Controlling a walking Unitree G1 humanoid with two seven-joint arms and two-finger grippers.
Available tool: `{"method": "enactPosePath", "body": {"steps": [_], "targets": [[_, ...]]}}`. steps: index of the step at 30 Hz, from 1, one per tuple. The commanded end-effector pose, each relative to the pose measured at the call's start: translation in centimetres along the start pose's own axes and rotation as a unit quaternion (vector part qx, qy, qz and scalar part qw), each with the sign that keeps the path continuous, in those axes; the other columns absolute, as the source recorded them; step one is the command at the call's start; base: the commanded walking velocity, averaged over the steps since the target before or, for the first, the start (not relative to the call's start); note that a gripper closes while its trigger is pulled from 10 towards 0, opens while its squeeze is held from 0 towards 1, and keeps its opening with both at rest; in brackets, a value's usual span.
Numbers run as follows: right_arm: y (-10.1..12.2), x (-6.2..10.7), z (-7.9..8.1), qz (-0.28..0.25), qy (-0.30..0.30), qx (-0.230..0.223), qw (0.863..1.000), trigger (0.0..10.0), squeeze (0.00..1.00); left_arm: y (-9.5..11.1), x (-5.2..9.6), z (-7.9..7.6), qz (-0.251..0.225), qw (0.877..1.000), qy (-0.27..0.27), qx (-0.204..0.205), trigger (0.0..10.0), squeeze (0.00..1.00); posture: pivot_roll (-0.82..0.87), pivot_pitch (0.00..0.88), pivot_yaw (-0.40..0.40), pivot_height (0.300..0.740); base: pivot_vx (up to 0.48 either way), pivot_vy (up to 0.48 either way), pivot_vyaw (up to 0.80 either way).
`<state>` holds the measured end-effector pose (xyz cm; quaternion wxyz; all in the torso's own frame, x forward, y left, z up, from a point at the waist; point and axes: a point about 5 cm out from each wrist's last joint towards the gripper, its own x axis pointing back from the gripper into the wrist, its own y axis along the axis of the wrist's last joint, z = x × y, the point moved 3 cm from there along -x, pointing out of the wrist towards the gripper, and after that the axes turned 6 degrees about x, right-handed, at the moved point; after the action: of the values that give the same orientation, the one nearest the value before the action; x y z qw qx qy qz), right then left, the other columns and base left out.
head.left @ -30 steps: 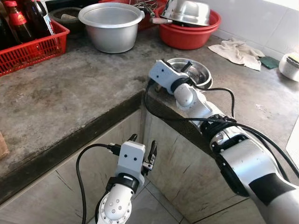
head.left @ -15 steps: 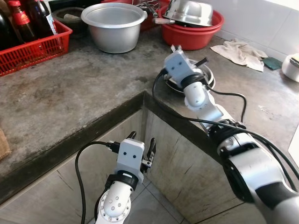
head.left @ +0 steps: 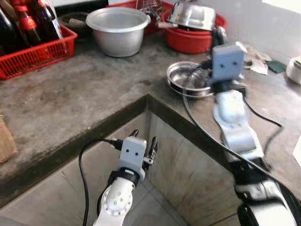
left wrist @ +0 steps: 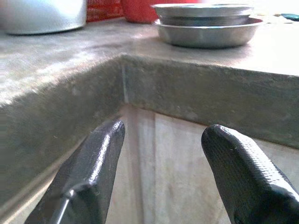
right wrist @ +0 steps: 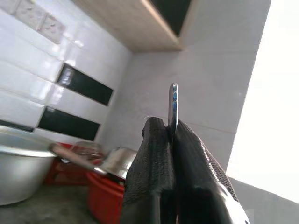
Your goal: Kitchen organization
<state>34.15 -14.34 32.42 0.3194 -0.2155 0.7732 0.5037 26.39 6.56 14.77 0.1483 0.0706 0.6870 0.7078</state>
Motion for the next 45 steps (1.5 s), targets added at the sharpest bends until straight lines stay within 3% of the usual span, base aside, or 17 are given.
{"method": "enactPosePath", "body": {"steps": [1,2,4,5,7,8,10,25,36,45], "targets": [[0.7,0.1,-1.1,-0.005,-0.015,-0.002,1.000,0.0,0.00,-0.1,-0.1,-0.3,-0.001,1.000,-0.009,0.004,10.0,0.00,0.19,0.034,-0.070,0.740,0.000,0.000,0.00],[0.3,1.5,-1.3,0.025,-0.017,-0.003,1.000,0.0,0.00,-0.1,-0.4,-0.3,-0.005,1.000,-0.012,0.004,10.0,0.00,0.18,0.011,-0.065,0.740,0.000,0.000,0.00],[0.1,2.2,-1.3,0.040,-0.017,-0.005,0.999,0.0,0.00,-0.1,-0.5,-0.3,-0.007,1.000,-0.014,0.004,10.0,0.00,0.17,0.007,-0.061,0.740,0.000,0.000,0.00],[-0.2,3.9,-1.1,0.076,-0.009,-0.028,0.997,0.0,0.00,0.0,-0.7,-0.3,-0.011,1.000,-0.018,0.004,10.0,0.00,0.17,0.002,-0.060,0.740,0.000,0.000,0.00],[-0.2,5.1,-0.9,0.091,-0.001,-0.028,0.996,9.5,0.00,0.2,-0.9,-0.4,-0.016,1.000,-0.021,0.003,10.0,0.00,0.17,0.000,-0.058,0.740,0.000,0.000,0.00],[-0.2,5.7,-0.9,0.097,0.002,-0.026,0.995,10.0,0.00,0.2,-1.0,-0.3,-0.017,1.000,-0.022,0.003,10.0,0.00,0.17,0.000,-0.055,0.740,0.000,0.000,0.00],[-0.3,6.6,-1.0,0.113,0.006,-0.027,0.993,10.0,0.00,0.3,-1.3,-0.3,-0.021,0.999,-0.025,0.003,10.0,0.00,0.16,0.000,-0.048,0.740,0.000,0.000,0.00],[-1.3,9.2,-1.6,0.184,0.013,-0.036,0.982,10.0,0.00,0.9,-2.0,-0.3,-0.037,0.999,-0.035,0.017,10.0,0.00,0.15,0.000,-0.045,0.740,0.000,0.032,-0.11],[-1.3,9.1,-1.5,0.195,0.007,-0.035,0.980,10.0,0.00,0.7,-2.2,-0.4,-0.038,0.998,-0.046,-0.009,10.0,0.00,0.15,0.000,-0.042,0.740,0.000,0.131,-0.80],[-1.1,8.7,-1.3,0.195,0.006,-0.037,0.980,10.0,0.00,0.5,-2.5,-0.6,-0.033,0.998,-0.055,-0.016,10.0,0.00,0.15,0.000,-0.035,0.740,0.064,-0.408,-0.79]]}}
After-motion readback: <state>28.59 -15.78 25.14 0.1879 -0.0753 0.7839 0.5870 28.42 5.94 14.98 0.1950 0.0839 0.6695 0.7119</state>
